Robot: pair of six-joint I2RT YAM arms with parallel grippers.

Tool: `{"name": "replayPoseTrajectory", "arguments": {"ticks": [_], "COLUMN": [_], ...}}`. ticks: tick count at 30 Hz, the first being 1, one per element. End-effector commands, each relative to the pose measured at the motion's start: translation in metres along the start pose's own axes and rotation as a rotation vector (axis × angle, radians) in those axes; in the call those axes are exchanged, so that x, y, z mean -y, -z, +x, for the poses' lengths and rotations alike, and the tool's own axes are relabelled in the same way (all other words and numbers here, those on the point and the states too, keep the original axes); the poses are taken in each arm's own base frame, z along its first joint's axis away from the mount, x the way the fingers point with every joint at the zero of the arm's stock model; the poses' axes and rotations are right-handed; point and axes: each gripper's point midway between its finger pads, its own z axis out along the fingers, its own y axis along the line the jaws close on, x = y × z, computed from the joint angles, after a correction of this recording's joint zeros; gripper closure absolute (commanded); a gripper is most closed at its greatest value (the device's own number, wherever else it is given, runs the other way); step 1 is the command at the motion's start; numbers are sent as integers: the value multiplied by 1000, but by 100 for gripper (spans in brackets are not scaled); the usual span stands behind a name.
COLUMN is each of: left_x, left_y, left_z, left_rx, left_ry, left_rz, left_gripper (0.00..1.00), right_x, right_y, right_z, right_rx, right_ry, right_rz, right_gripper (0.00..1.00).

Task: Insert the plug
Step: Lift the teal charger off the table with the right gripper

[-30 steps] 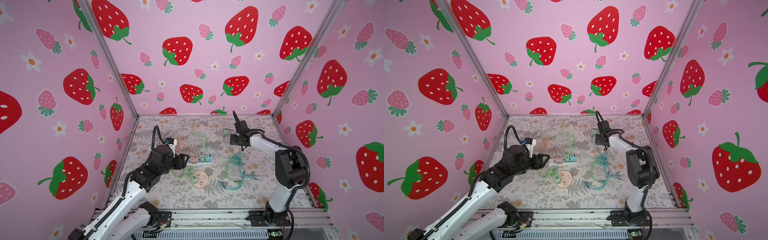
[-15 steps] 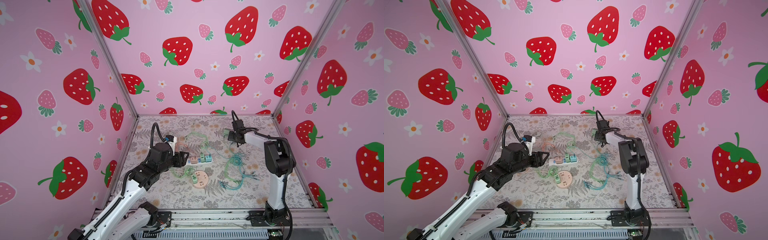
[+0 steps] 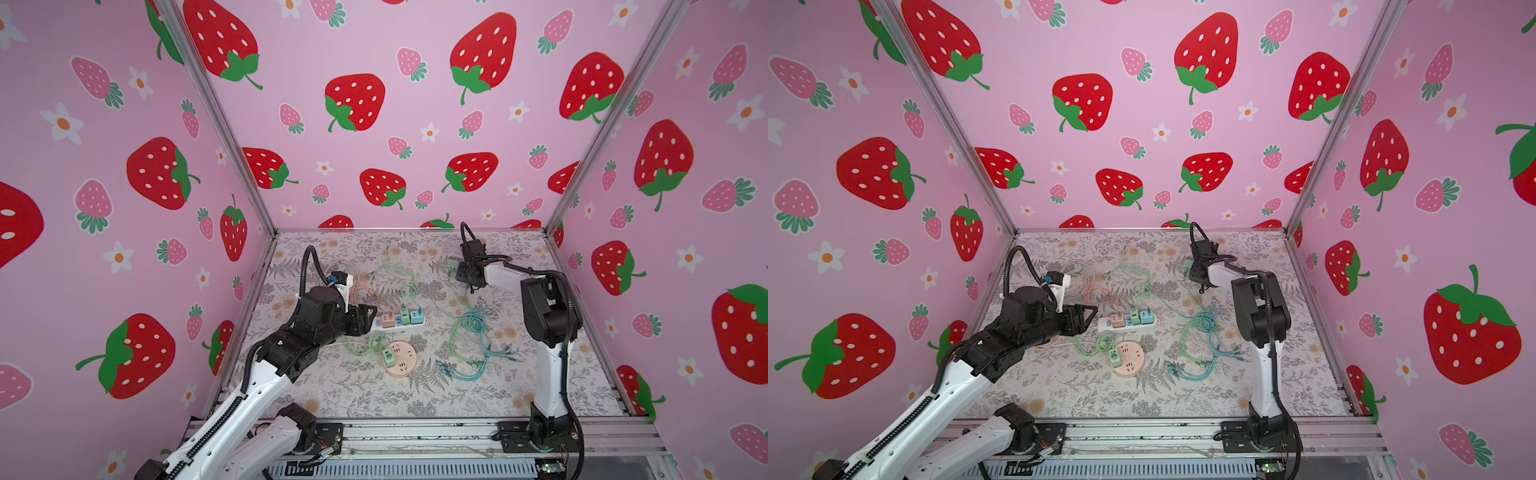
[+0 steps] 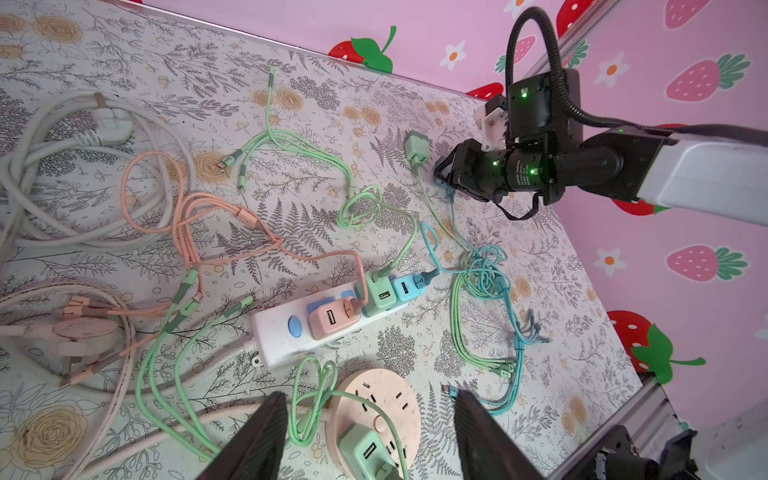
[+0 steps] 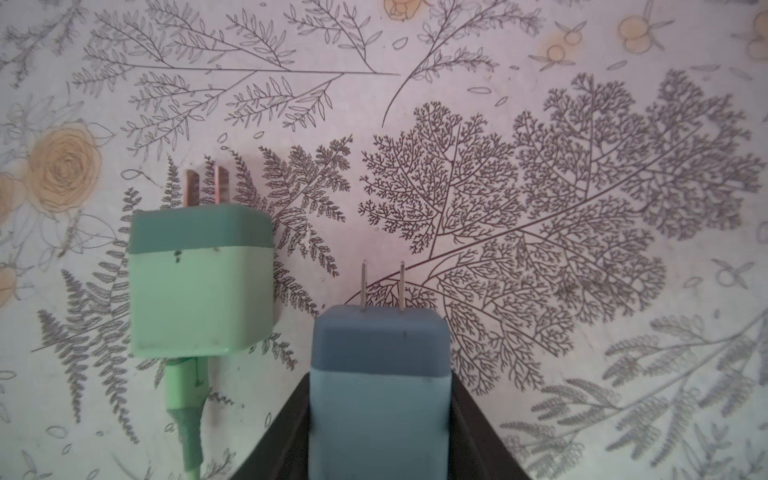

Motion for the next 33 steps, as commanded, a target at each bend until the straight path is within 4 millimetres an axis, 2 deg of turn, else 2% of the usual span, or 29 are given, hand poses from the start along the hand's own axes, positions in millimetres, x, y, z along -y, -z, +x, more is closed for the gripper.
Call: {"name": "replayPoseTrajectory", "arguments": {"ticks": [1, 4, 7, 12, 17, 21, 24, 28, 30, 33], "left_x": [-2, -2, -2, -1, 0, 4, 5, 8, 11, 14], "left_y": [4, 3, 1, -2, -4, -7, -8, -11, -12, -13], "left_z": [-1, -1, -1, -1, -2, -2, -3, -2, -2, -2], "left_rx": [5, 2, 0, -1, 2, -8, -11, -21, -28, -32], "left_ry": [-6, -5, -4, 4, 11, 14, 15, 13, 11, 15], "left_rz": [-8, -8, -4, 2, 10, 31, 40, 58, 72, 89], "left_gripper": [33, 33, 33, 33, 33, 33, 33, 33, 33, 33], "right_x": [-1, -18, -37, -61, -68, -69, -72, -66, -62, -57], "right_y": [6, 30, 70, 160, 244, 307, 357, 420, 443, 463], "right_z": [-4, -23, -52, -98, -125, -133, -130, -127, -129, -138], "right_rx": [15, 71, 166, 364, 552, 699, 842, 1040, 1113, 1156], "right_ry": [12, 55, 114, 253, 397, 506, 598, 657, 671, 666], "right_rz": [-25, -126, -237, -390, -443, -485, -534, -572, -575, -544], "right_gripper": [64, 70, 75, 78, 78, 78, 78, 78, 78, 80]}}
